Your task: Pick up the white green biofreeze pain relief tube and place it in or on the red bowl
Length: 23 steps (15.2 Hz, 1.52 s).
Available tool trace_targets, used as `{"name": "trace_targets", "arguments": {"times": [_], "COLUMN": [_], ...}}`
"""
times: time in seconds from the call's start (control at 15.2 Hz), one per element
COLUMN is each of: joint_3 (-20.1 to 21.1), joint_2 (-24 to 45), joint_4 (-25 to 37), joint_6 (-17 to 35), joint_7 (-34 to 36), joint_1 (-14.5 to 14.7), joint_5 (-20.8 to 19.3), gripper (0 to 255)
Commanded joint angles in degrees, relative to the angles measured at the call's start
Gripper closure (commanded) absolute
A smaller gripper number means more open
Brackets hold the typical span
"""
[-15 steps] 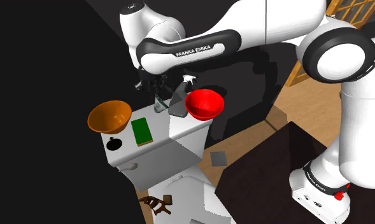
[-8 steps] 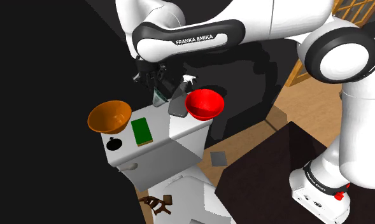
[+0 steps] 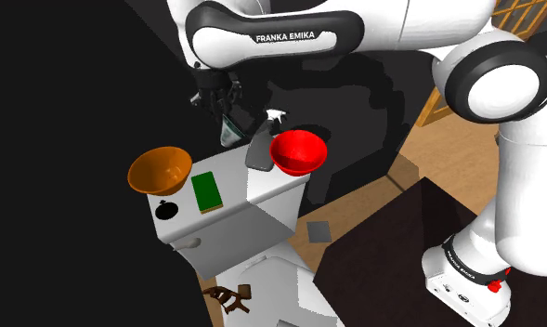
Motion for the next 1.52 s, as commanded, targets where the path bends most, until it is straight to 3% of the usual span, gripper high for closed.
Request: {"name": "trace_targets", "arguments": {"times": [0.0, 0.26, 0.53, 0.92, 1.32, 1.45], "joint_3": [0.0, -0.1, 0.3, -0.8, -3.9, -4.0], "joint_2": [0.4, 1.1, -8.3, -19.8, -29.2, -29.4], "joint_4": [2.3, 6.3, -6.2, -18.8, -27.3, -29.0], "joint_6": [-1.9, -5.0, -1.4, 1.3, 1.7, 3.3], "joint_7": [-0.2, -0.5, -3.9, -10.9, -19.2, -19.1], "joint_1": [0.4, 1.2, -4.9, -12.0, -17.2, -17.2], "joint_5": [-0.1, -0.3, 3.0, 7.7, 11.5, 11.5], "gripper": [255, 255, 255, 255, 255, 255]}}
